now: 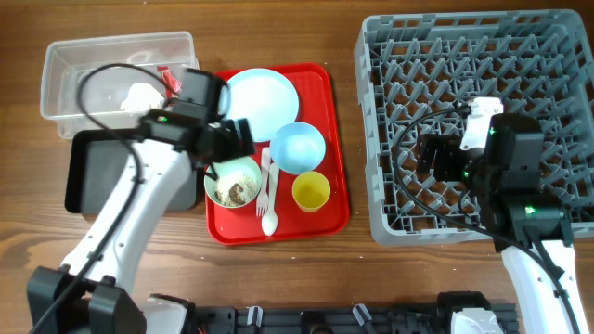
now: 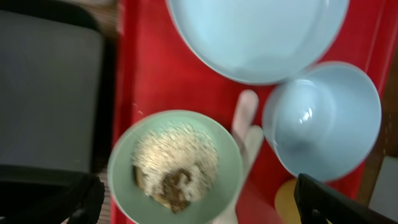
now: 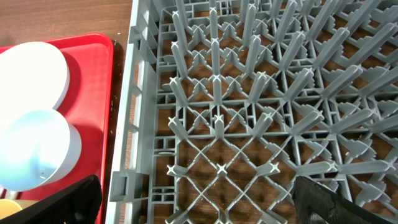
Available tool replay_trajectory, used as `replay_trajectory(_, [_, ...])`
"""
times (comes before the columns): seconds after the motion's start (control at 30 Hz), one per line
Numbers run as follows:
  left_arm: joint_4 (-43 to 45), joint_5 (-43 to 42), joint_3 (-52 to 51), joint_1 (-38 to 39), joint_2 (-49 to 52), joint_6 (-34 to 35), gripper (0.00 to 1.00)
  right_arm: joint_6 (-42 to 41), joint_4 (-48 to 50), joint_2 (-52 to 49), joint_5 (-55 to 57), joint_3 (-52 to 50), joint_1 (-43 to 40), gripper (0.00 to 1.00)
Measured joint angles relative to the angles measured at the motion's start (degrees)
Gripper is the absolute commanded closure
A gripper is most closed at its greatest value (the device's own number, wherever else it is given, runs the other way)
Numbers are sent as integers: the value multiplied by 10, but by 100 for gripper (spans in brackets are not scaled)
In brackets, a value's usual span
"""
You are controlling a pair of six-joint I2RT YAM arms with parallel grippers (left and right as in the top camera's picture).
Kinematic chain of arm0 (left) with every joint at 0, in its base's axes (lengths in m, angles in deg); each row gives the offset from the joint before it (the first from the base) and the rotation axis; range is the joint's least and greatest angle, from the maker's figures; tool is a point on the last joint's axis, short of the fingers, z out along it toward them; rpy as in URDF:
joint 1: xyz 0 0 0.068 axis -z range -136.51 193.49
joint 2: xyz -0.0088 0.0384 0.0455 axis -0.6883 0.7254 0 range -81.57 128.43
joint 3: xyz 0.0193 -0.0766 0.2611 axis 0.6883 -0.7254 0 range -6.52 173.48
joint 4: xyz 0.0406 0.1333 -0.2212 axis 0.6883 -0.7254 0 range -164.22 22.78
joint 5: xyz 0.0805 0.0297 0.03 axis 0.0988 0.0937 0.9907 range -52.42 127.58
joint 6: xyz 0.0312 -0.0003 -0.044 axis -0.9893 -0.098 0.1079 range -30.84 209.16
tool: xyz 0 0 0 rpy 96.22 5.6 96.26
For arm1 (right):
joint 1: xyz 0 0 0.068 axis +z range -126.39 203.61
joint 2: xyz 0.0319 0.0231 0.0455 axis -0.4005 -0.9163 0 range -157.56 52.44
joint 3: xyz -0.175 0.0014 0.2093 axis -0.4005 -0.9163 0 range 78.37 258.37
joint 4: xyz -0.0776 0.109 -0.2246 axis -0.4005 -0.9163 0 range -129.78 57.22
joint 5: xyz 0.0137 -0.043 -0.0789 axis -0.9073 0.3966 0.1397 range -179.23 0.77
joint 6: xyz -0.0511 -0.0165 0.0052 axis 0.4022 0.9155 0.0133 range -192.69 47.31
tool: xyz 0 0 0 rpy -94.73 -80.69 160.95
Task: Sort waste into correct bins and load items into the dishwasher rack
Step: 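Grasp the green bowl with left gripper and tip scraps onto black tray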
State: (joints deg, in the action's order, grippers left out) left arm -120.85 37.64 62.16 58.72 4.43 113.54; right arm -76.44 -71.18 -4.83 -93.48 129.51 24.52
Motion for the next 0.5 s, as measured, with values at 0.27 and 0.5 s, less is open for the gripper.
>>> replay_trajectory(0.27, [22, -1, -33, 129, 105, 12, 43, 0, 0, 0, 0, 0, 0, 0])
replay_trajectory(0.5, [57, 2, -36, 137, 175, 15, 96, 0, 0, 0, 0, 0, 0, 0])
